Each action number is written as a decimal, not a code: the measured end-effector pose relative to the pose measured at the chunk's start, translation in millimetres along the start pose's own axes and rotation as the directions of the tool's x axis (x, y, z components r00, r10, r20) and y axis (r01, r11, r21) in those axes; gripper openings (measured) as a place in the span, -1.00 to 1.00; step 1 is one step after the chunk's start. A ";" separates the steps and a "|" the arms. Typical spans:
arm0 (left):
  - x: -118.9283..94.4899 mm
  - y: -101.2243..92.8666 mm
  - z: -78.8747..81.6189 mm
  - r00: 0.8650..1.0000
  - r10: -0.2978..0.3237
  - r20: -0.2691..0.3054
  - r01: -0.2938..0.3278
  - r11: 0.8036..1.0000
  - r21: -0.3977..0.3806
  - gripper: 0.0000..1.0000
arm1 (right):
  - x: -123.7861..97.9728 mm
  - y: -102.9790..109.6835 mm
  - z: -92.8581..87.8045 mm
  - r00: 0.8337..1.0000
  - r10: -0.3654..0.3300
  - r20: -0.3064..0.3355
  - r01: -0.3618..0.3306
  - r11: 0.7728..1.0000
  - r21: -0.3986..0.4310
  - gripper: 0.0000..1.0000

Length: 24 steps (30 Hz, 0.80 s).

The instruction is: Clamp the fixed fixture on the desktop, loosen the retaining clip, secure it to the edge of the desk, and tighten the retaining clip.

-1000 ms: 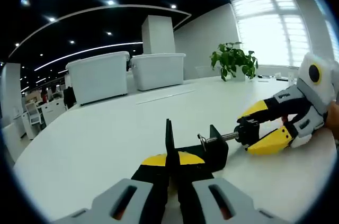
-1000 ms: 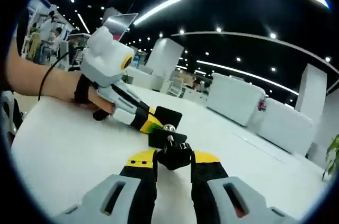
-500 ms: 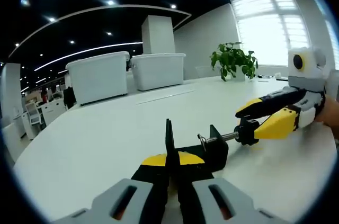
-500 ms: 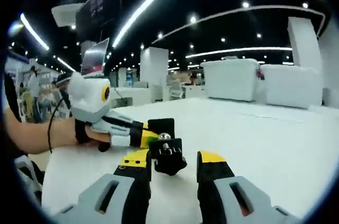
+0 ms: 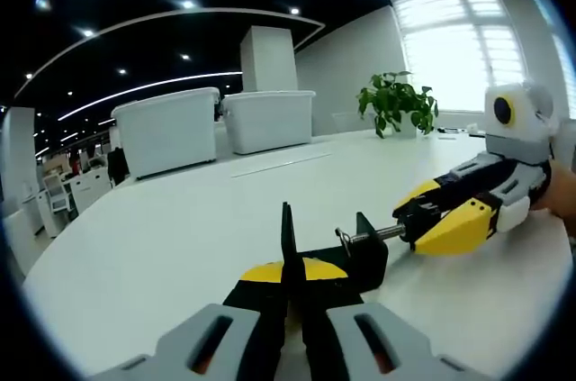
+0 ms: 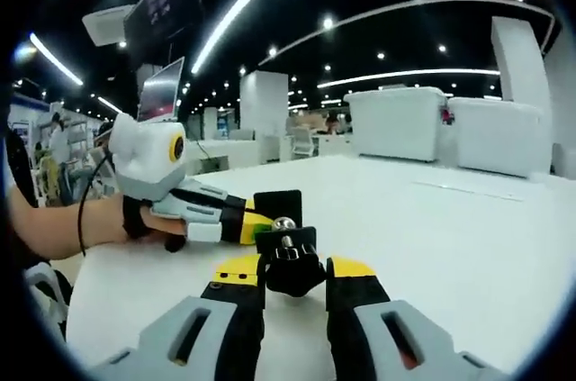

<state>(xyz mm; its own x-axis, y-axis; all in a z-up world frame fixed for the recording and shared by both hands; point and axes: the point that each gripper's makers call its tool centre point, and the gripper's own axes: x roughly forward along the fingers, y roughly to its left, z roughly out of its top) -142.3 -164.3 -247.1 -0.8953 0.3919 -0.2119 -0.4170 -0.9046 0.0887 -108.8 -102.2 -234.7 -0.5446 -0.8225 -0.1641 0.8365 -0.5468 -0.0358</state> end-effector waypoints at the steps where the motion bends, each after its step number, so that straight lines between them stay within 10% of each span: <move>1: 3.1 2.7 0.5 1.000 0.000 -0.001 0.000 1.000 0.000 -0.88 | -0.1 0.7 0.4 1.000 -0.002 0.005 0.002 1.000 -0.021 -0.51; 11: 7.7 7.6 2.6 1.000 0.001 0.001 -0.001 1.000 0.001 -0.88 | -2.8 9.9 3.3 0.999 -0.038 0.036 0.045 0.968 -0.248 -0.51; 24: 3.7 5.7 1.6 1.000 0.002 0.001 -0.002 1.000 -0.001 -0.88 | 3.6 1.5 0.9 0.999 -0.046 0.014 0.049 0.952 -0.301 -0.49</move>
<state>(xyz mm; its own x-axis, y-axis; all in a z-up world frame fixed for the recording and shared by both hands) -148.2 -167.7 -245.9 -0.8964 0.3898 -0.2109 -0.4146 -0.9057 0.0880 -109.6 -106.1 -234.4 -0.5837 -0.7983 -0.1482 0.7884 -0.5136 -0.3387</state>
